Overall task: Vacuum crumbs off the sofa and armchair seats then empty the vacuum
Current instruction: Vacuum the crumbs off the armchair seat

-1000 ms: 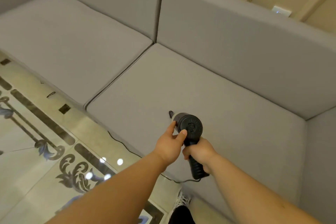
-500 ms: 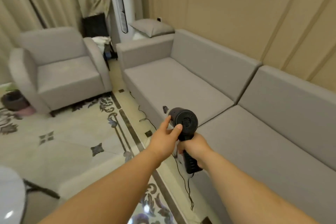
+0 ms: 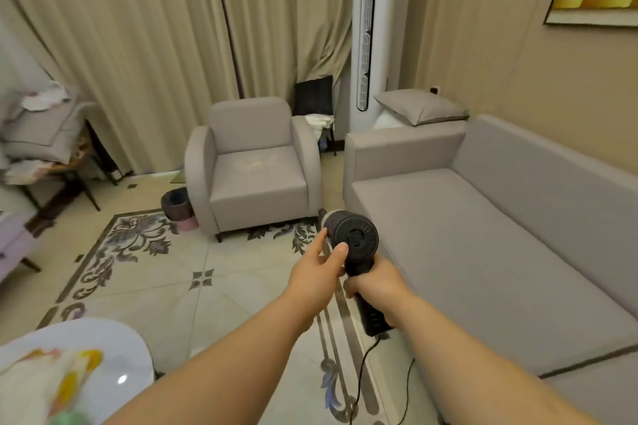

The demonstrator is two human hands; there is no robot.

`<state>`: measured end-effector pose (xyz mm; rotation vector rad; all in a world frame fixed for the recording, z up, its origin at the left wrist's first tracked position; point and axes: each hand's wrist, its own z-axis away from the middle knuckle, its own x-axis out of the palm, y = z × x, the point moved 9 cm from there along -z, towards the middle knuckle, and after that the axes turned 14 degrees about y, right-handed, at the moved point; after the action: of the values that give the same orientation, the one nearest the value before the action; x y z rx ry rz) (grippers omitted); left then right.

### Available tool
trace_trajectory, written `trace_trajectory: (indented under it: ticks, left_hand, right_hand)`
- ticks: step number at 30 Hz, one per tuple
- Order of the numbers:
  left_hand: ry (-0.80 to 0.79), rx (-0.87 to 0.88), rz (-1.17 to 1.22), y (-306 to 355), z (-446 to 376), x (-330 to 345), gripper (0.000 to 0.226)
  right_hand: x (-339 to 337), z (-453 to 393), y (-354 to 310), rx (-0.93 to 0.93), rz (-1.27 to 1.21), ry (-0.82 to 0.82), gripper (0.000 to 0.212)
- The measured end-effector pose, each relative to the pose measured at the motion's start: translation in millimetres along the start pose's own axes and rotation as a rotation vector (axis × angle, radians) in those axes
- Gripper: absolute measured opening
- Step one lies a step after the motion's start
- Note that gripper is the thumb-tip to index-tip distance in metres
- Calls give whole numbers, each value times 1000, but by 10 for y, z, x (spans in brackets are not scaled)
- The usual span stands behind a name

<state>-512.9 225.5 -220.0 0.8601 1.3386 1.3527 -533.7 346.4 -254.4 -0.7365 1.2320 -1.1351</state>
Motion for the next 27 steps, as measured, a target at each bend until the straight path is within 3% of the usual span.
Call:
trace_trajectory:
  ticks: [13, 19, 27]
  left_hand:
    - [264, -71, 91, 153, -2829, -1459, 55]
    - [233, -109, 114, 71, -4268, -2096, 55]
    - [77, -186, 143, 117, -5812, -1936, 64]
  right_hand:
    - [2175, -2268, -1390, -74, 114, -237, 50]
    - [3152, -3236, -1866, -9, 120, -203, 51]
    - [3448, -4584, -2235, 32, 128, -88, 48]
